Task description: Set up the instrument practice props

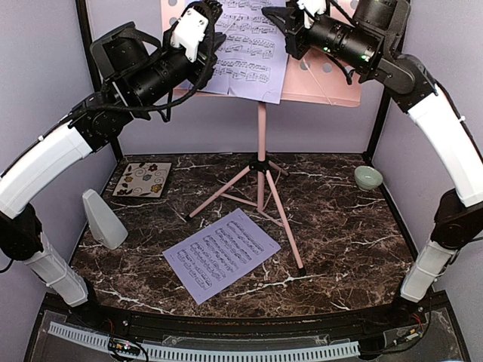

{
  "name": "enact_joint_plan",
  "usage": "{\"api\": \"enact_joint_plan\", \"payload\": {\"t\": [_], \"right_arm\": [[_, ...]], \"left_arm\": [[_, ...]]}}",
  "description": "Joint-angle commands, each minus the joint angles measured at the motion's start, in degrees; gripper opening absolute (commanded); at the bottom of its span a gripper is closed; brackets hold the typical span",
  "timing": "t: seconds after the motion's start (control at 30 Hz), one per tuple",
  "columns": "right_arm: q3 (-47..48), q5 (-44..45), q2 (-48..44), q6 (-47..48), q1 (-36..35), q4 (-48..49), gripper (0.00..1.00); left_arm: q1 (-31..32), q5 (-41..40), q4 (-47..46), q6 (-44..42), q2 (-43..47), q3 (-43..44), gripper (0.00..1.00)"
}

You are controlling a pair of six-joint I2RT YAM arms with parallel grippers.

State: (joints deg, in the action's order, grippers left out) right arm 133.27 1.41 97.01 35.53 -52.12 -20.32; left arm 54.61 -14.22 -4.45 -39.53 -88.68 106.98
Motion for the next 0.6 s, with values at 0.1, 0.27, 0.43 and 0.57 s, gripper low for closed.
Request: {"api": "enact_joint_plan", "payload": {"t": [0.1, 0.27, 0.43, 0.57], "right_arm": [[2.2, -0.9, 1.8, 4.3, -0.6, 7.9, 0.08], [2.7, -1.4, 3.8, 4.5, -0.6, 10.9, 0.15], [3.2, -1.0, 4.7, 4.7, -0.9, 13.2, 0.24], [2.5, 0.0, 4.5, 5.0, -1.0, 14.5, 0.33]], "left_arm": [[-0.3, 1.1, -3.2, 1.3, 2.5, -0.7, 0.00], [-0.6, 1.1, -3.4, 1.4, 2.4, -0.7, 0.00], [-0.8, 0.7, -3.4, 1.1, 2.6, -1.3, 0.00], [-0.8, 0.4, -3.5, 0.8, 2.7, -2.0, 0.00]]}}
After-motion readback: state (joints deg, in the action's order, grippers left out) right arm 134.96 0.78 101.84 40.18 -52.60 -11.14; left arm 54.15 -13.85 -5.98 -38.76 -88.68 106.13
